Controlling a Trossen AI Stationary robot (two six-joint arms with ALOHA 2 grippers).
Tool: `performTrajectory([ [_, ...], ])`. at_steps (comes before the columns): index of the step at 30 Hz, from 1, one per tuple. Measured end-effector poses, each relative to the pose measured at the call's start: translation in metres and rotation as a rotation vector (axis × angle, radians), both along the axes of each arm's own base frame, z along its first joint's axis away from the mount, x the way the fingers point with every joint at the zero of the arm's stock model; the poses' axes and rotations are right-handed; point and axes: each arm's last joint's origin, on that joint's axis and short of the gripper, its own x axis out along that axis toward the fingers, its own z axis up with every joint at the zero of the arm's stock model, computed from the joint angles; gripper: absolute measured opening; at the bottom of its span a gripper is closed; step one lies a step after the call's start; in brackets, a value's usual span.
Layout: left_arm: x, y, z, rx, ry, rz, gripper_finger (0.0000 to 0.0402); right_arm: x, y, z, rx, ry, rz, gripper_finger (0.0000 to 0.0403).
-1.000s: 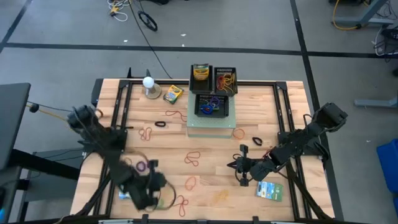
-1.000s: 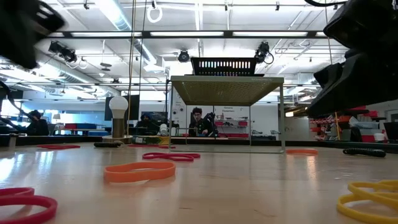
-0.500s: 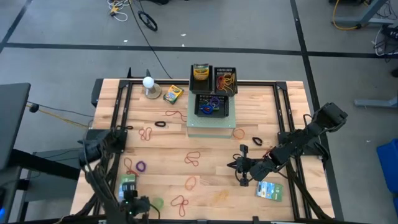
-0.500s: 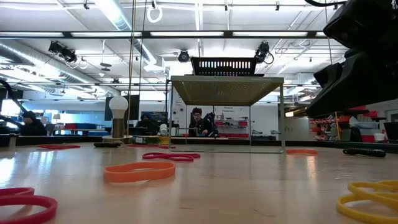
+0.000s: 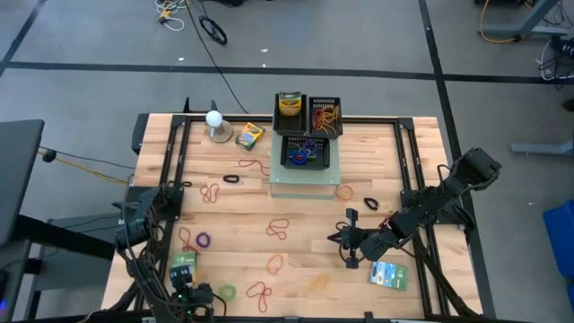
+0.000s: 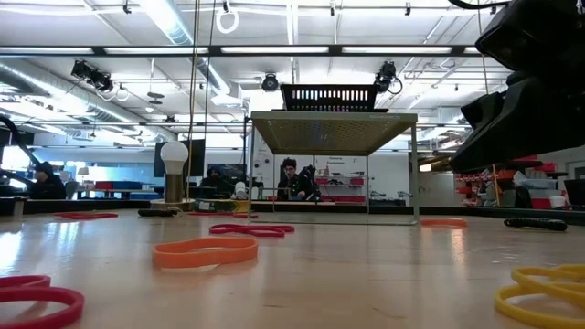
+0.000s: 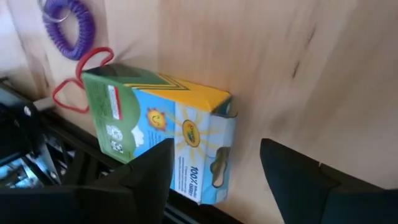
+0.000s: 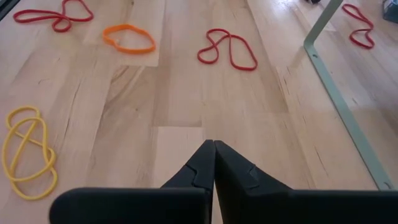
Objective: Pick & Place Office Desk Supplies
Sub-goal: Put the yellow crayon box into the top left black bin on the shelf
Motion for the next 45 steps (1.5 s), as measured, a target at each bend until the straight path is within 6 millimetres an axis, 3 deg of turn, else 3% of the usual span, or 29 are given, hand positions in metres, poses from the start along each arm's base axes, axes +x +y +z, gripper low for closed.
performTrajectory([
  [4, 0.0, 0.001, 0.0, 0.018, -0.027, 0.032, 0.0212, 0.0, 0.0, 0.0, 0.0, 0.0, 0.0, 0.0013],
  [11, 0.001, 0.001, 0.0, 0.038, -0.065, 0.018, 0.0109, 0.0, 0.0, 0.0, 0.0, 0.0, 0.0, 0.0013],
  [21, 0.0, 0.004, 0.002, 0.064, -0.031, -0.013, 0.0012, 0.0, 0.0, 0.0, 0.001, 0.001, 0.002, 0.0013],
  [26, 0.003, 0.004, 0.014, 0.08, -0.01, -0.034, 0.0006, 0.0, 0.0, 0.0, 0.001, 0.001, 0.002, 0.0013],
  [35, 0.026, 0.006, 0.061, 0.01, -0.244, -0.086, 0.0003, 0.0, -0.001, 0.0, -0.003, 0.006, -0.002, 0.0013],
  [39, 0.048, 0.021, 0.073, 0.033, -0.302, -0.148, 0.0003, 0.0, -0.001, 0.0, -0.004, 0.005, -0.003, 0.0013],
  [45, 0.093, 0.059, 0.086, 0.132, -0.318, -0.288, 0.0003, 0.0, -0.001, 0.0, -0.004, 0.005, -0.003, 0.0013],
])
